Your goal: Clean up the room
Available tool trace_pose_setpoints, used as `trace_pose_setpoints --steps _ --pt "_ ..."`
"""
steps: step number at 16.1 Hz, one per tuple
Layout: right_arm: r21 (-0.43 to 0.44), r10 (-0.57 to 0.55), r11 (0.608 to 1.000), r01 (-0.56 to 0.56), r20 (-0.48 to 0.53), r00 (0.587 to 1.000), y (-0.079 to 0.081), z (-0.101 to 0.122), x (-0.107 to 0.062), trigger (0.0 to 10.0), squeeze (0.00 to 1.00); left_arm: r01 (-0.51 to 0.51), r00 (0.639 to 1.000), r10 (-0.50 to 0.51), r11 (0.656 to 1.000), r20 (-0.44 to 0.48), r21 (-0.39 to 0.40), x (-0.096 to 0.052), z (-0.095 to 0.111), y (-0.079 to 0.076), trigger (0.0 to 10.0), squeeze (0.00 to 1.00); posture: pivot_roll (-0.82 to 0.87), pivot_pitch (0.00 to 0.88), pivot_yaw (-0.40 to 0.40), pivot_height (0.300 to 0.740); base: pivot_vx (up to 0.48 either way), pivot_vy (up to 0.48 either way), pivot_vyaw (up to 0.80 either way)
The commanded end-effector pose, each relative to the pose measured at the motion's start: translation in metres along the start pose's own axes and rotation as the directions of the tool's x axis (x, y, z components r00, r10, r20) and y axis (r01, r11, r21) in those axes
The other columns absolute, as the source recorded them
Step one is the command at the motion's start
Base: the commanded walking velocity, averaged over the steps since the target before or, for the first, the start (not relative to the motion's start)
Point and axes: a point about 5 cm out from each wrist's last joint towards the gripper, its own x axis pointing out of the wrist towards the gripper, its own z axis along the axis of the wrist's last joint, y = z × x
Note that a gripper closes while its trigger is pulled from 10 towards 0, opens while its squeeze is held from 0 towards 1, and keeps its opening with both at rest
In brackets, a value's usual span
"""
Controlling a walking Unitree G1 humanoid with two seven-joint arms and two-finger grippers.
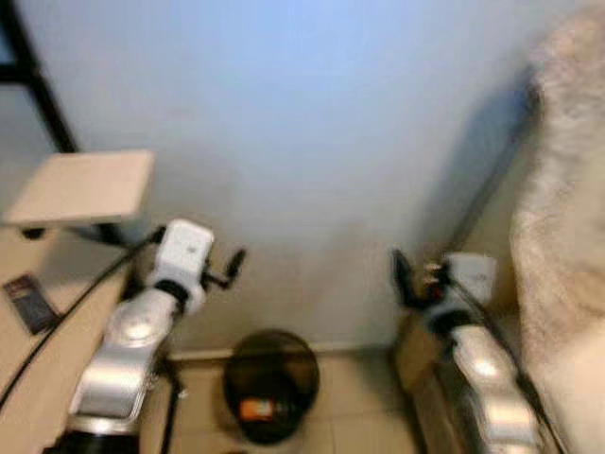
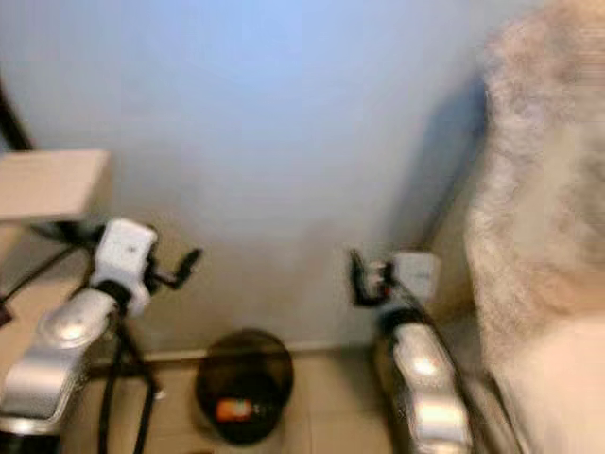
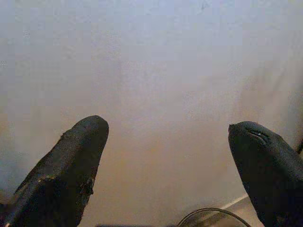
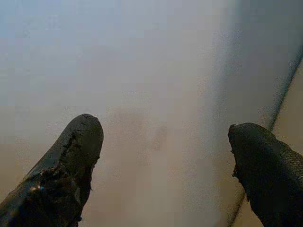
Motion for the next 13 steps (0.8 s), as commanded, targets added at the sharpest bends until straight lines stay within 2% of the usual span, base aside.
trace_pose_setpoints --steps 1,5,9,11,13 --pt "-0.001 -0.031 1.0 0.031 0.008 0.999 -0.009 0.005 0.0 10.0 1.0 0.022 1.0 -0.022 1.0 0.006 -0.01 0.002 0.003 -0.004 10.0 0.0 0.12 0.0 0.004 0.74 0.0 0.0 -0.78" --pt "-0.01 -0.036 0.999 0.036 0.008 0.999 -0.011 0.006 0.001 10.0 1.0 0.012 1.0 -0.011 0.997 0.016 -0.072 0.001 0.0 -0.003 10.0 0.0 0.13 0.0 0.0 0.74 0.0 0.0 -0.78" --pt "-0.018 -0.031 0.999 0.031 0.007 0.999 -0.01 0.008 0.0 10.0 1.0 0.015 1.0 -0.014 0.995 0.009 -0.098 -0.003 -0.004 -0.001 10.0 0.0 0.09 0.0 0.01 0.74 0.0 0.0 -0.78" --pt "-0.035 -0.028 0.999 0.028 0.009 1.0 -0.012 0.01 0.0 10.0 1.0 0.038 0.999 -0.039 0.992 -0.005 -0.12 -0.006 -0.011 -0.006 10.0 0.0 0.08 0.0 0.006 0.74 0.0 0.0 -0.78" --pt "-0.031 -0.034 0.999 0.034 0.006 0.999 -0.015 0.012 -0.001 10.0 1.0 0.038 0.999 -0.04 0.993 -0.016 -0.11 -0.008 -0.013 -0.004 10.0 0.0 0.09 0.0 -0.001 0.74 0.0 0.0 -0.78"
